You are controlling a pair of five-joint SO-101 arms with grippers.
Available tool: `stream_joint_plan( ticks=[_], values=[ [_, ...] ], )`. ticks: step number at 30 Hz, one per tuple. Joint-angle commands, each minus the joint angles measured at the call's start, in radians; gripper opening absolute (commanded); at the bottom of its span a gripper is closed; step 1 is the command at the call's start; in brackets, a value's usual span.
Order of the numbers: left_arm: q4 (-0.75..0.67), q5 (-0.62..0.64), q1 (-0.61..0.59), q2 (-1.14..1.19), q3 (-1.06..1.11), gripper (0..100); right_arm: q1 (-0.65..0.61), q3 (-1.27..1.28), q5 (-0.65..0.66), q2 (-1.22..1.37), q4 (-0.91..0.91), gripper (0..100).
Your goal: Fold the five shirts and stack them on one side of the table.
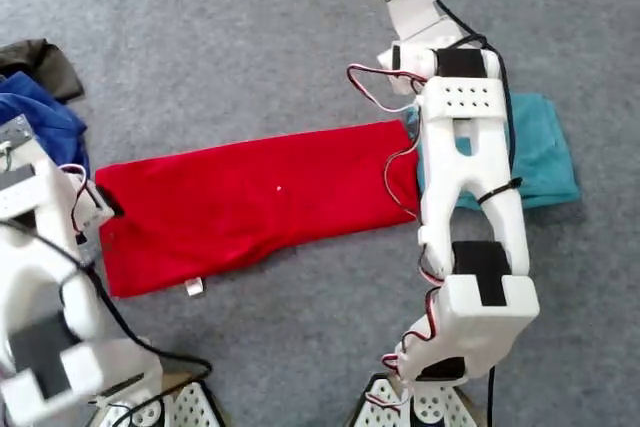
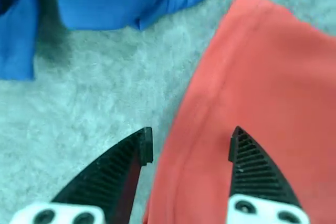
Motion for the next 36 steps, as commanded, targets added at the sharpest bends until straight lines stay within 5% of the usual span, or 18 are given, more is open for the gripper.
stream_joint_plan(
  ticks=[1, 29, 36],
  values=[
    [-0.005, -0.048, -0.035, 0.106, -0.117, 25, 0.014, -0.054, 0.012, -0.005, 0.003, 1.6],
    [0.008, -0.264, -0.025, 0.117, -0.12, 25, 0.012, -0.048, 0.035, -0.004, 0.002, 1.6],
    [-0.002, -0.256, -0.024, 0.272, -0.145, 25, 0.017, -0.048, 0.035, -0.004, 0.002, 1.6]
  ],
)
